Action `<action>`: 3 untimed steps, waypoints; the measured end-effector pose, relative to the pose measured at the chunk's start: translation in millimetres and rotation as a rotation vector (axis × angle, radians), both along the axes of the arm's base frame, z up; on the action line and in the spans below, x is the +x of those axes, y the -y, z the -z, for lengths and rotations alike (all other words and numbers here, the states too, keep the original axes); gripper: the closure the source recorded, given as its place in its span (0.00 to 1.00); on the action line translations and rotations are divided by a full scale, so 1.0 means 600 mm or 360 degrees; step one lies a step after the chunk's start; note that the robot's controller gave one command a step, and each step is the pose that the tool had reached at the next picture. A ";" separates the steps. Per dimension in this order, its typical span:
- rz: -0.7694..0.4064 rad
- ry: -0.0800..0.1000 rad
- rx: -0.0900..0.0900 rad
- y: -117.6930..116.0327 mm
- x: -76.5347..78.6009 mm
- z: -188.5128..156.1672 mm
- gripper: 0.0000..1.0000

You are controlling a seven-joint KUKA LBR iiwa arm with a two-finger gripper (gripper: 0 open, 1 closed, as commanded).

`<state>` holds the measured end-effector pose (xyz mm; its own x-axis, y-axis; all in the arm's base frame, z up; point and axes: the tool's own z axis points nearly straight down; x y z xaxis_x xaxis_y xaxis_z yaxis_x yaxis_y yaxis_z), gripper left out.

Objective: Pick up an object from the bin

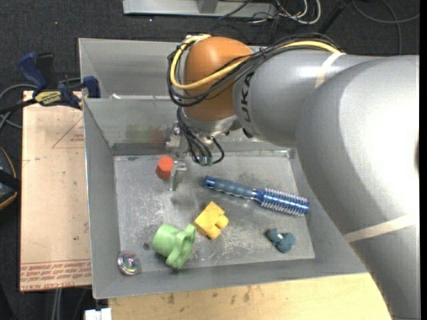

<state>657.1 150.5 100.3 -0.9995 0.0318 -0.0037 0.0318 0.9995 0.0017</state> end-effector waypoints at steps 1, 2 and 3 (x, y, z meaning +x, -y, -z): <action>0.0020 0.0006 0.0005 0.001 0.000 0.038 0.00; 0.0020 -0.0001 0.0002 0.000 0.002 0.035 0.00; 0.0022 0.0007 0.0005 0.000 0.005 0.031 1.00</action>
Offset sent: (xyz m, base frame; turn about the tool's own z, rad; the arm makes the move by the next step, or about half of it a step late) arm -0.0039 -0.0016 -0.0303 0.0132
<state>660.3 150.7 82.0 -0.9989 0.0453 -0.0082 0.0453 0.9990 0.0048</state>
